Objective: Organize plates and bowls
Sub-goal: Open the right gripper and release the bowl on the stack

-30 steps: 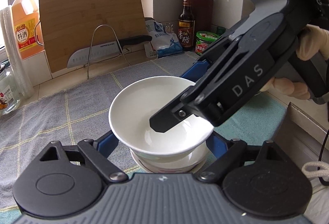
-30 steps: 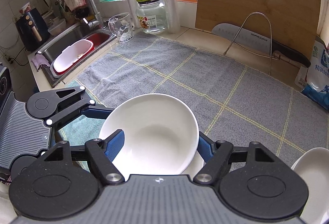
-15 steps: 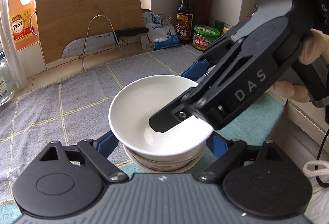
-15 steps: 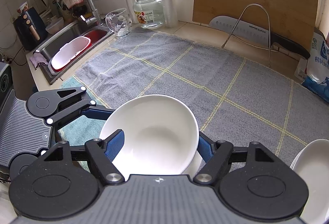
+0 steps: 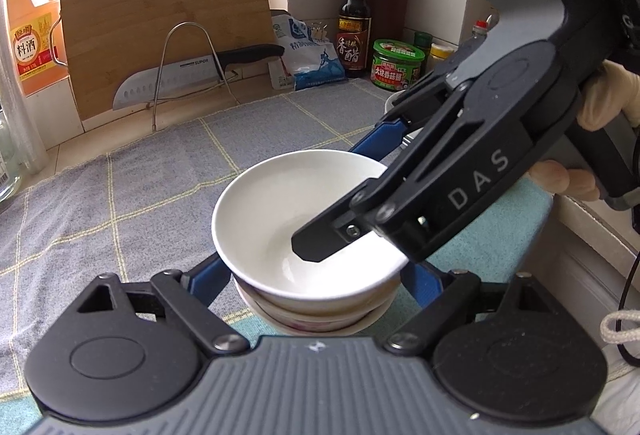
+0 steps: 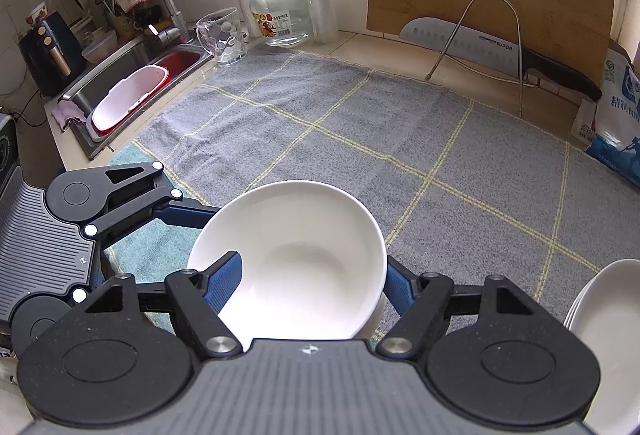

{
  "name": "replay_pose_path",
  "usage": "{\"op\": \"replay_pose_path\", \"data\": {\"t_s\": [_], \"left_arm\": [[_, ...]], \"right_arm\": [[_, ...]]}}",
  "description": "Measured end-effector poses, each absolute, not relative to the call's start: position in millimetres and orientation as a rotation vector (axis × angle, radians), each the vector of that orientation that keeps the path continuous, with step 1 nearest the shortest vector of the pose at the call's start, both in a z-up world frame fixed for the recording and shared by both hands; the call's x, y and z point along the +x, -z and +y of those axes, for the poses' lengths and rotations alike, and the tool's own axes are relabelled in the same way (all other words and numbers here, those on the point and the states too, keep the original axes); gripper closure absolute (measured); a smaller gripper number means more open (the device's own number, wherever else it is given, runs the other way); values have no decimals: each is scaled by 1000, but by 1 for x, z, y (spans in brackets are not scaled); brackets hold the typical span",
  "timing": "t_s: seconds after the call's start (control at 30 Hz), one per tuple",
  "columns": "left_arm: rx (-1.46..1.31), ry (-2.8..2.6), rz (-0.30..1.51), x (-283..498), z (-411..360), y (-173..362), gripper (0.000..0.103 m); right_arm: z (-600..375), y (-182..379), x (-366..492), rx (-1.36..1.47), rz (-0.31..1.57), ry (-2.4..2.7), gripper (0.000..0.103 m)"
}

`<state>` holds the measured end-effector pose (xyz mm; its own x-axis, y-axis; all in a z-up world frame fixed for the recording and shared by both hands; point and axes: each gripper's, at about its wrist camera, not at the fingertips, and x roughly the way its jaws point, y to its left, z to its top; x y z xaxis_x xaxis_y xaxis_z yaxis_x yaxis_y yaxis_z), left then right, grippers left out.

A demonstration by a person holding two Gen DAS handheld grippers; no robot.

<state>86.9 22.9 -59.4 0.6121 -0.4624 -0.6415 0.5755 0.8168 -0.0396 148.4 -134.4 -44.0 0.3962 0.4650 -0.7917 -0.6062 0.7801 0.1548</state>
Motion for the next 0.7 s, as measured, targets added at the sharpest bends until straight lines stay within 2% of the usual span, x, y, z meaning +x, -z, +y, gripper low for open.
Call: {"op": "replay_pose_path", "data": {"t_s": [0.3, 0.37, 0.47, 0.7], "left_arm": [[185, 609, 689, 87, 22, 58, 10], [182, 612, 694, 87, 22, 59, 9], [188, 610, 691, 86, 23, 58, 9], [208, 661, 704, 75, 36, 54, 8]], "right_arm": [[-135, 47, 144, -186, 927, -675, 22], [-135, 46, 142, -188, 911, -674, 11], [-133, 43, 138, -206, 881, -674, 2], [-138, 36, 128, -232, 841, -688, 0]]}}
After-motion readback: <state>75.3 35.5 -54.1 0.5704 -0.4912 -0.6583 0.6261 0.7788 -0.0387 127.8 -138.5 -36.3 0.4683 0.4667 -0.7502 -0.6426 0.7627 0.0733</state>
